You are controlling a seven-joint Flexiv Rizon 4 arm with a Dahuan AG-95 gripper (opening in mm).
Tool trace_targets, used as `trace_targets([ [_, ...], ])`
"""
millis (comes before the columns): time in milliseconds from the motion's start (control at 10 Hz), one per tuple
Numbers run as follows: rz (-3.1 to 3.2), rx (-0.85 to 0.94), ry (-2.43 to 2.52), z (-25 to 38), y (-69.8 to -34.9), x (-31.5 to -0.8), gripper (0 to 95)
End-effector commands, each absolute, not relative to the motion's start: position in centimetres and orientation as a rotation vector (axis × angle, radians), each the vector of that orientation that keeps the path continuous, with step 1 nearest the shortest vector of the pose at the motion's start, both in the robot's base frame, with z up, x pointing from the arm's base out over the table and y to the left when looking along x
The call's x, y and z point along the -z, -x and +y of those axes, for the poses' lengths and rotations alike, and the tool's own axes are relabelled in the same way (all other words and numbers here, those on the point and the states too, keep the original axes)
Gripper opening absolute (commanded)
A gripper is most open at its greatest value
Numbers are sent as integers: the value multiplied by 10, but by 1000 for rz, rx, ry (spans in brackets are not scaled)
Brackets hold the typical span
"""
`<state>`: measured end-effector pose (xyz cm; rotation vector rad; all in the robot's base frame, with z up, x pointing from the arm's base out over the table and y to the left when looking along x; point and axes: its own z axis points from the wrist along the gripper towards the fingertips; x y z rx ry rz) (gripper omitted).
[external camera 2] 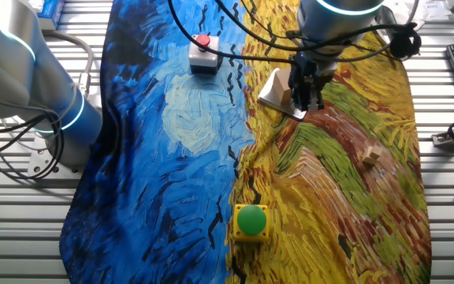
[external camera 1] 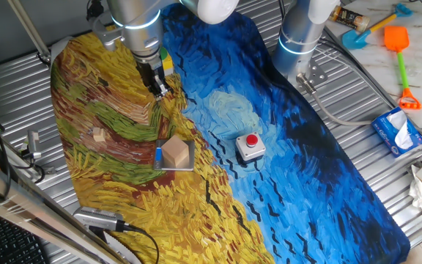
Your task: Remove the object from the scale
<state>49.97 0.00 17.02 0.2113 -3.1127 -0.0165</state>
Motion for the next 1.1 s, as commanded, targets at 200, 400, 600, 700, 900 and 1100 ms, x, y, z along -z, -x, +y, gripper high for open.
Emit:
trace_targets([
  [200, -3111, 18, -207, 0, -500, -170, 0],
  [400, -3111, 18, -207, 0, -500, -170, 0],
  [600, -3110, 18, -209, 1, -500, -170, 0],
  [700, -3110, 19, -210, 2, -501, -170, 0],
  [900, -3112, 21, -195, 9, -506, -168, 0],
  [1100, -3113, 23, -176, 21, -513, -165, 0],
])
